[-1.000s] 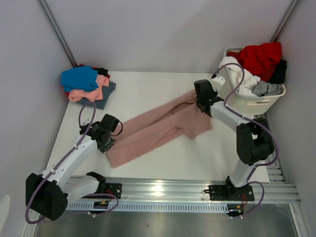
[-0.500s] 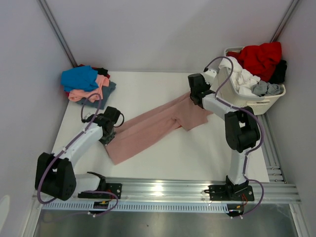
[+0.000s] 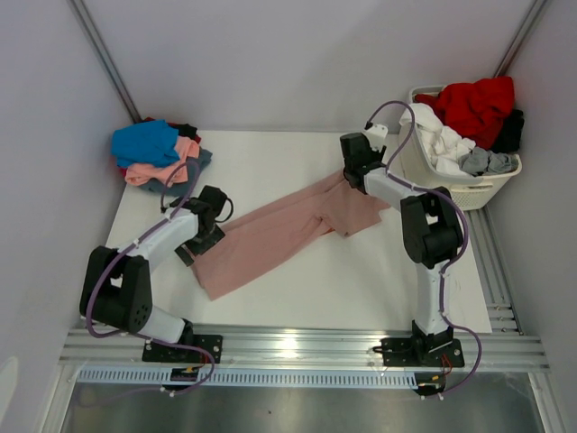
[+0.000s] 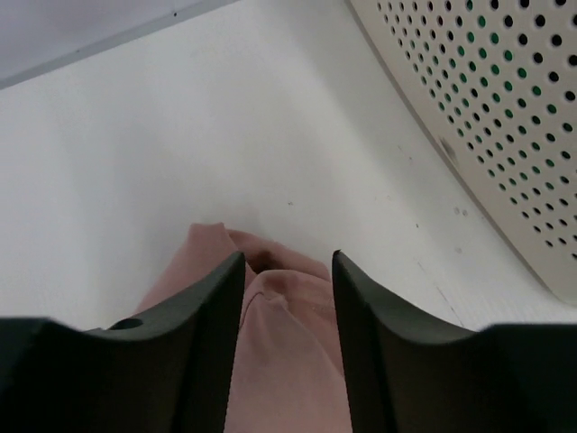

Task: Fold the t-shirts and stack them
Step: Fold the other side of the tshirt into a rectangle, then rotate the tshirt 90 degrees

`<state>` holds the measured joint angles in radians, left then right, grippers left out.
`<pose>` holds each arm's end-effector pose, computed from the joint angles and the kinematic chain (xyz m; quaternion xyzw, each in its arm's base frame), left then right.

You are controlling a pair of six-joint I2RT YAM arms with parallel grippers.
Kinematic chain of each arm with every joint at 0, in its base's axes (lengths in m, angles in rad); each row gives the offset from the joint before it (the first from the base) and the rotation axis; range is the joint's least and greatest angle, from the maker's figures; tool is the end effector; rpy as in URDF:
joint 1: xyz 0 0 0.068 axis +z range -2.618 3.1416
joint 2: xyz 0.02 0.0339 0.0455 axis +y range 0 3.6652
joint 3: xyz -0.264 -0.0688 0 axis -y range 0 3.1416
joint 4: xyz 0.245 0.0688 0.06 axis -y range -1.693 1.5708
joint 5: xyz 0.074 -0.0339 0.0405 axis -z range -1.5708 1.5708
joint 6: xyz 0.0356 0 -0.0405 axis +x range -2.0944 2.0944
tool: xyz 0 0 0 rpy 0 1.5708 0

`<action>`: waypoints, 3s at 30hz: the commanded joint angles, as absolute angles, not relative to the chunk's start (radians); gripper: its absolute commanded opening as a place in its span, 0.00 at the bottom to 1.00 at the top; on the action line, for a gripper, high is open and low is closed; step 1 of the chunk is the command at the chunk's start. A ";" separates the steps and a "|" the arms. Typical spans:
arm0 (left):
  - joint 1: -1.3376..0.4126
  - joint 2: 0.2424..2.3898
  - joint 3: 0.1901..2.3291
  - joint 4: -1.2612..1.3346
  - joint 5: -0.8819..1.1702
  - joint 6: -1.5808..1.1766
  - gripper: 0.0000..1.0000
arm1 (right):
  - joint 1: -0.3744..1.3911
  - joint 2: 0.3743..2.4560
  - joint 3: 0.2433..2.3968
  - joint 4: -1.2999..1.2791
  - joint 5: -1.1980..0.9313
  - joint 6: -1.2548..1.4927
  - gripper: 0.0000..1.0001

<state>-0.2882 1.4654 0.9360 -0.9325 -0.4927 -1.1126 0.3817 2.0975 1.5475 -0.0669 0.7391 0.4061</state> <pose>0.2401 -0.0536 0.1994 -0.4001 0.8819 0.1522 0.1973 0.4495 0.1546 0.2068 0.1759 0.8263 -0.1320 0.5184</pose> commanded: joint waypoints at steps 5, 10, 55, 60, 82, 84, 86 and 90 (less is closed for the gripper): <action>-0.279 1.336 0.922 -0.833 -0.436 -1.046 0.95 | 0.393 2.021 1.482 0.089 0.764 0.309 0.64; -0.287 1.247 0.858 -0.752 -0.333 -1.017 0.97 | 0.405 1.939 1.427 0.019 0.724 0.328 0.72; -0.414 1.661 0.965 -0.845 -0.131 -0.812 0.01 | 0.333 2.066 1.425 -0.348 0.338 0.640 0.04; -0.445 1.638 0.928 -0.831 -0.094 -0.811 0.01 | 0.307 2.140 1.548 -0.417 0.314 0.623 0.02; -0.994 1.858 1.226 -0.916 0.078 -0.908 0.01 | 0.281 2.577 2.316 -0.514 0.089 0.600 0.06; -1.021 1.858 1.244 -0.908 0.095 -0.905 0.00 | 0.281 2.580 2.316 -0.488 0.083 0.595 0.07; -1.035 1.848 1.249 -0.882 0.143 -0.899 0.01 | 0.276 2.583 2.318 -0.447 0.065 0.584 0.09; -1.078 1.821 1.275 -0.888 0.150 -0.897 0.01 | 0.273 2.577 2.321 -0.390 0.057 0.565 0.15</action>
